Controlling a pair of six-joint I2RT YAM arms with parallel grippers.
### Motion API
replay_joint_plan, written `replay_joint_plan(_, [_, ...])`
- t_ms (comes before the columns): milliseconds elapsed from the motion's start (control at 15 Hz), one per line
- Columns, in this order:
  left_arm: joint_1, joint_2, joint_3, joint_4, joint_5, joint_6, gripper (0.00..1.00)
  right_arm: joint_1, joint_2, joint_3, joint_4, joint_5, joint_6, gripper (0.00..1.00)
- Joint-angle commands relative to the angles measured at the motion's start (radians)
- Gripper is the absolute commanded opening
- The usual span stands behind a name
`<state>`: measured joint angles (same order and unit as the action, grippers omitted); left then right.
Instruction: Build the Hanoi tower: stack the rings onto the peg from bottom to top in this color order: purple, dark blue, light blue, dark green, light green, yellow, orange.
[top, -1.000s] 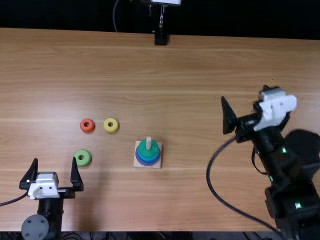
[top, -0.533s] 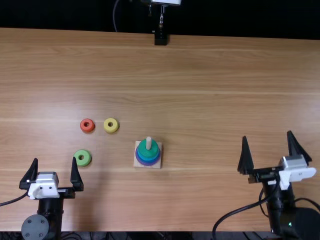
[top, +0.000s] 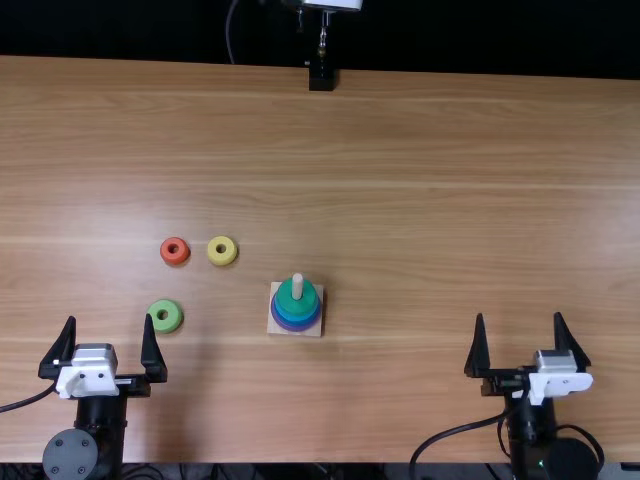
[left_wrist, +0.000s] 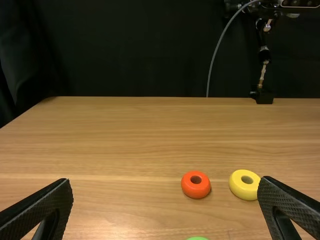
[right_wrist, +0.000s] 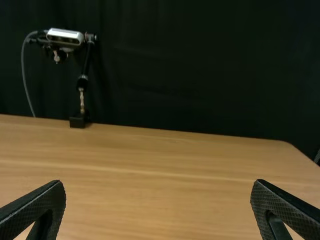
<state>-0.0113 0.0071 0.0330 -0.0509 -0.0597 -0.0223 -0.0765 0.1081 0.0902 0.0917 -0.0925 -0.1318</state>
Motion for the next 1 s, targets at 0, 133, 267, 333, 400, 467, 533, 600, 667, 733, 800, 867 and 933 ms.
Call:
replay_joint_plan(0, [0.01,-0.007,-0.033,-0.039,0.017,0.011,1.0,-0.006,-0.022,-0.041,0.005,0.008,0.005,1.0])
replay_joint_plan(133, [0.01,-0.007,-0.033,-0.039,0.017,0.011,1.0,-0.006,-0.058,-0.072,0.003,0.01,0.005,1.0])
replay_joint_plan(267, [0.01,-0.007,-0.033,-0.039,0.017,0.011,1.0,-0.006,-0.064,-0.072,-0.039,0.01,0.007,1.0])
replay_joint_plan(333, [0.01,-0.007,-0.033,-0.039,0.017,0.011,1.0,-0.006,-0.064,-0.072,-0.063,0.01,0.008,1.0])
replay_joint_plan(400, [0.01,-0.007,-0.033,-0.039,0.017,0.011,1.0,-0.006,-0.064,-0.072,-0.097,0.01,0.008,1.0])
replay_joint_plan(467, [0.01,-0.007,-0.033,-0.039,0.017,0.011,1.0,-0.005,-0.064,-0.072,-0.124,0.008,0.014,1.0])
replay_joint_plan(533, [0.01,-0.007,-0.033,-0.039,0.017,0.011,1.0,-0.005,-0.064,-0.072,-0.148,0.01,0.027,1.0])
replay_joint_plan(600, [0.01,-0.007,-0.033,-0.039,0.017,0.011,1.0,-0.006,-0.065,-0.072,-0.176,0.01,0.053,1.0])
replay_joint_plan(667, [0.01,-0.007,-0.033,-0.039,0.017,0.011,1.0,-0.006,-0.065,-0.072,-0.207,0.013,0.066,1.0])
replay_joint_plan(733, [0.01,-0.007,-0.033,-0.039,0.017,0.011,1.0,-0.006,-0.064,-0.072,-0.214,0.039,0.066,1.0])
replay_joint_plan(800, [0.01,-0.007,-0.033,-0.039,0.017,0.011,1.0,-0.012,-0.07,-0.073,-0.216,0.078,0.066,1.0])
replay_joint_plan(867, [0.01,-0.007,-0.033,-0.039,0.017,0.011,1.0,-0.011,-0.094,-0.073,-0.212,0.087,0.069,1.0])
replay_joint_plan(933, [0.01,-0.007,-0.033,-0.039,0.017,0.011,1.0,-0.006,-0.108,-0.073,-0.211,0.087,0.069,1.0])
